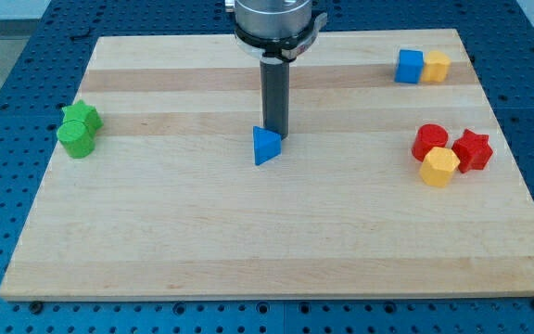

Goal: Push blue cube to the center

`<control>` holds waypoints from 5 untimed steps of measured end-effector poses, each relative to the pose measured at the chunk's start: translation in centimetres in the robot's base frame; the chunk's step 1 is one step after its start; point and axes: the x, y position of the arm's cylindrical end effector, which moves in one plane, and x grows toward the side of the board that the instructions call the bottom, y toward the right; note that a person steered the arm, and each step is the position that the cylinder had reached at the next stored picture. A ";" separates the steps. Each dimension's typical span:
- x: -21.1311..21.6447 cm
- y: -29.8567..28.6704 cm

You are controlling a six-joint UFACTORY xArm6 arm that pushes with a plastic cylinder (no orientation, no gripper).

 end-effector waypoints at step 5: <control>-17.9 17.2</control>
